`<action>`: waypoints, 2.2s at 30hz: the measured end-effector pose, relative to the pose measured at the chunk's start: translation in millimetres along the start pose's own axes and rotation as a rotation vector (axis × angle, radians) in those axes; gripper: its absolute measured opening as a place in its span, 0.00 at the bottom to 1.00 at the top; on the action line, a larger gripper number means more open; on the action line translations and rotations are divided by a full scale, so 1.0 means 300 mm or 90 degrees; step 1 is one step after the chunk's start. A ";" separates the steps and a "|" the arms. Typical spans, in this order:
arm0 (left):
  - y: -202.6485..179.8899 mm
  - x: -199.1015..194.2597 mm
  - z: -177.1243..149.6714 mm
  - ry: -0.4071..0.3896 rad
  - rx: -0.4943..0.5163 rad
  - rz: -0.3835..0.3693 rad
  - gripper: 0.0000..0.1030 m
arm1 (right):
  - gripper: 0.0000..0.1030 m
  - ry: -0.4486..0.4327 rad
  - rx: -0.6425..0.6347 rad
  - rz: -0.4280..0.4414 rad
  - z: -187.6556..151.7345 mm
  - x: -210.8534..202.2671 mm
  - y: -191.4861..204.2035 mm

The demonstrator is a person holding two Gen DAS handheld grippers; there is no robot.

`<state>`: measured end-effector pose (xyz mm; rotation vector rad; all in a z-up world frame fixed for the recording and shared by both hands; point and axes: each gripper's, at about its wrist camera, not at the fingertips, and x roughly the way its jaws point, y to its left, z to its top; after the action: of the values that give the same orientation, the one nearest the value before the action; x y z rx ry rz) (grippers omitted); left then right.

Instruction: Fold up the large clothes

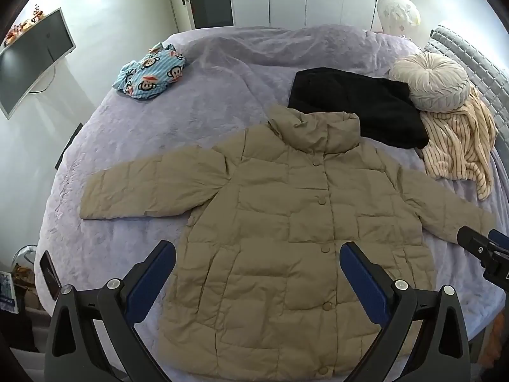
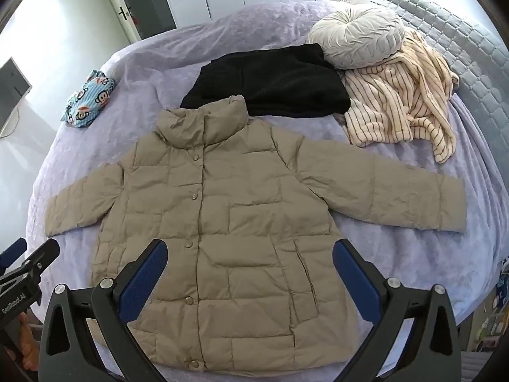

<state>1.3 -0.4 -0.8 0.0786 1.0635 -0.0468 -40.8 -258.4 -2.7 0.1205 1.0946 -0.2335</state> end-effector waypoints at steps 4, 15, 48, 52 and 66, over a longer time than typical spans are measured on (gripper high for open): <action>-0.003 0.019 -0.006 0.001 0.007 -0.003 1.00 | 1.00 0.004 0.007 -0.003 0.004 0.008 -0.005; 0.002 0.028 0.001 0.011 0.003 0.003 1.00 | 1.00 0.013 0.007 -0.002 0.012 0.026 -0.004; 0.004 0.063 -0.010 0.013 -0.013 -0.009 1.00 | 1.00 0.016 0.004 -0.005 0.014 0.042 0.011; 0.004 0.064 -0.011 0.021 -0.014 -0.013 1.00 | 1.00 0.016 0.003 -0.005 0.013 0.044 0.014; 0.006 0.067 -0.013 0.015 -0.018 -0.021 1.00 | 1.00 0.017 0.004 -0.005 0.015 0.044 0.013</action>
<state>7.8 1.6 -20.0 0.0359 1.0895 -0.0605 -30.1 -257.3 -12.4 0.1251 1.1212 -0.2427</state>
